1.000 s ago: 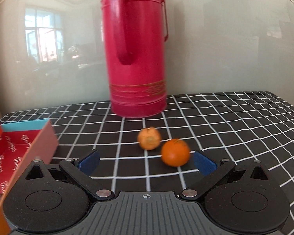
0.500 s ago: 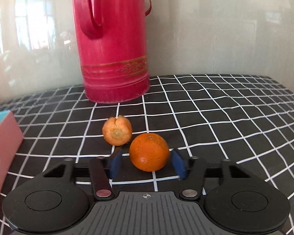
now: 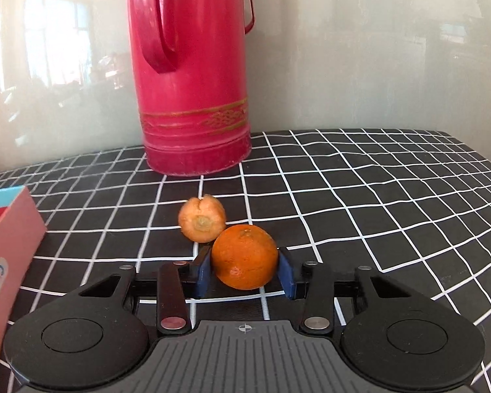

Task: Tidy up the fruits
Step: 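Carry the large orange into the box and open the left gripper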

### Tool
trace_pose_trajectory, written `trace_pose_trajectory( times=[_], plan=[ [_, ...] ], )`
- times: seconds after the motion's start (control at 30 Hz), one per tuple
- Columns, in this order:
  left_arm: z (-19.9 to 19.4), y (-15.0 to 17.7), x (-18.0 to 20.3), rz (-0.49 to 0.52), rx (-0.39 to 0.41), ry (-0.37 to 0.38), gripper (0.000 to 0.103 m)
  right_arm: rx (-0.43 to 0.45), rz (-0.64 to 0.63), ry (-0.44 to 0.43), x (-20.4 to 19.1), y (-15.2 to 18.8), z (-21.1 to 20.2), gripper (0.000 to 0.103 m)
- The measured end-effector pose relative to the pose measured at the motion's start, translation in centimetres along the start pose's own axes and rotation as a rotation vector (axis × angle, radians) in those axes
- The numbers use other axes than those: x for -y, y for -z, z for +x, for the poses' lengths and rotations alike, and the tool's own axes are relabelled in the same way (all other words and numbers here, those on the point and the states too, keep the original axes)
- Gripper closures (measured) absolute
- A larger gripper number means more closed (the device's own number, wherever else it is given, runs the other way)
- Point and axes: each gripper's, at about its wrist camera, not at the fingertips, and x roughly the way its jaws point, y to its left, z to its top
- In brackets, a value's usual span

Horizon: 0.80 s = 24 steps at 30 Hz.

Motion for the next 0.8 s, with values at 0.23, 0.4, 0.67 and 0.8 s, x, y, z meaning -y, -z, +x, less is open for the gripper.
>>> trace_pose_trajectory(
  times=[0.23, 0.4, 0.67, 0.8],
  plan=[
    [-3.2, -0.2, -2.5, 0.005, 0.051, -0.042, 0.061, 0.001, -0.027, -0.03, -1.4, 0.1, -0.4, 0.006],
    [-5.9, 0.0, -5.5, -0.005, 0.095, -0.123, 0.06, 0.011, -0.064, -0.07, -3.3, 0.2, -1.1, 0.006],
    [-8.5, 0.9, -12.7, -0.072, 0.102, -0.263, 0.06, 0.024, -0.12, -0.169, -7.2, 0.5, -2.5, 0.006],
    [-8.5, 1.8, -16.9, -0.12, 0.075, -0.347, 0.06, 0.032, -0.15, -0.234, -9.3, 0.8, -3.2, 0.006]
  ],
)
